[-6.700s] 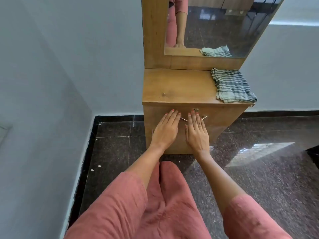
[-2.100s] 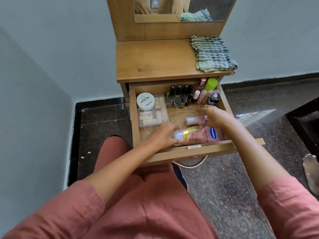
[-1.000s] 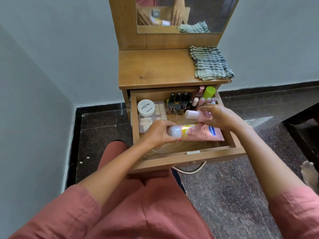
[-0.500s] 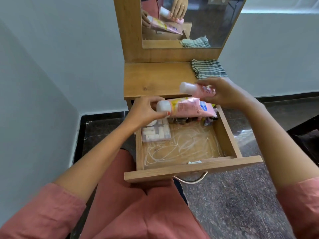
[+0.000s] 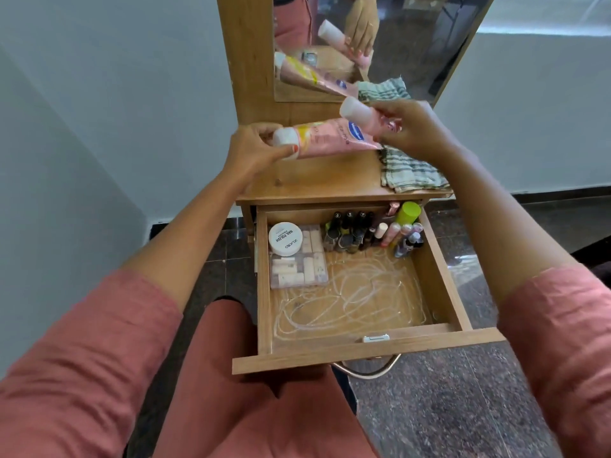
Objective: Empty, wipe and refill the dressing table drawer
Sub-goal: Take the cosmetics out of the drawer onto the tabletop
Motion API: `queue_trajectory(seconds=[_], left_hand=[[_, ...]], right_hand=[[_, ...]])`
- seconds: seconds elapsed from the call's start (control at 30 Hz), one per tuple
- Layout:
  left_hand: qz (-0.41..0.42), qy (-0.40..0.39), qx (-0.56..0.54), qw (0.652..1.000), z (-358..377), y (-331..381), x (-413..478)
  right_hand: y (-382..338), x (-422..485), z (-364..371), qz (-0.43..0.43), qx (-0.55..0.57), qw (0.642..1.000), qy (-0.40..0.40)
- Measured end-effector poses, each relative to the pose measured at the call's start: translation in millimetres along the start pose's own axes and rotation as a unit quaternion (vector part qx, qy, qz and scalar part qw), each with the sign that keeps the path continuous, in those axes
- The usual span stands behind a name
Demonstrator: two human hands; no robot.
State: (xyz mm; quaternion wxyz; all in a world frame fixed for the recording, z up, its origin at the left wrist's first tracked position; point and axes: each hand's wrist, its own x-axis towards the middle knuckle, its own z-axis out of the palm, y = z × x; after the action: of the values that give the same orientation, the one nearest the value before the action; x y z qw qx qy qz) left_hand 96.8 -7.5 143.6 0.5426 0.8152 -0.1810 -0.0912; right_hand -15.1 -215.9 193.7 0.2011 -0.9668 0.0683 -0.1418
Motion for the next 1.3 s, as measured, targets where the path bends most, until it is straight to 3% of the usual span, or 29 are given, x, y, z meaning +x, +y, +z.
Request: queue_trajectory(seconds=[0.57, 1.3], left_hand=[[-0.061, 0.001, -0.070, 0.996, 23, -26, 56], [-0.021, 0.033, -0.061, 0.997, 34, -31, 54]], right_hand=[[28, 62, 41, 0.022, 0.022, 0.998, -0.059], [32, 66, 64, 0.050, -0.024, 0.998, -0.024]])
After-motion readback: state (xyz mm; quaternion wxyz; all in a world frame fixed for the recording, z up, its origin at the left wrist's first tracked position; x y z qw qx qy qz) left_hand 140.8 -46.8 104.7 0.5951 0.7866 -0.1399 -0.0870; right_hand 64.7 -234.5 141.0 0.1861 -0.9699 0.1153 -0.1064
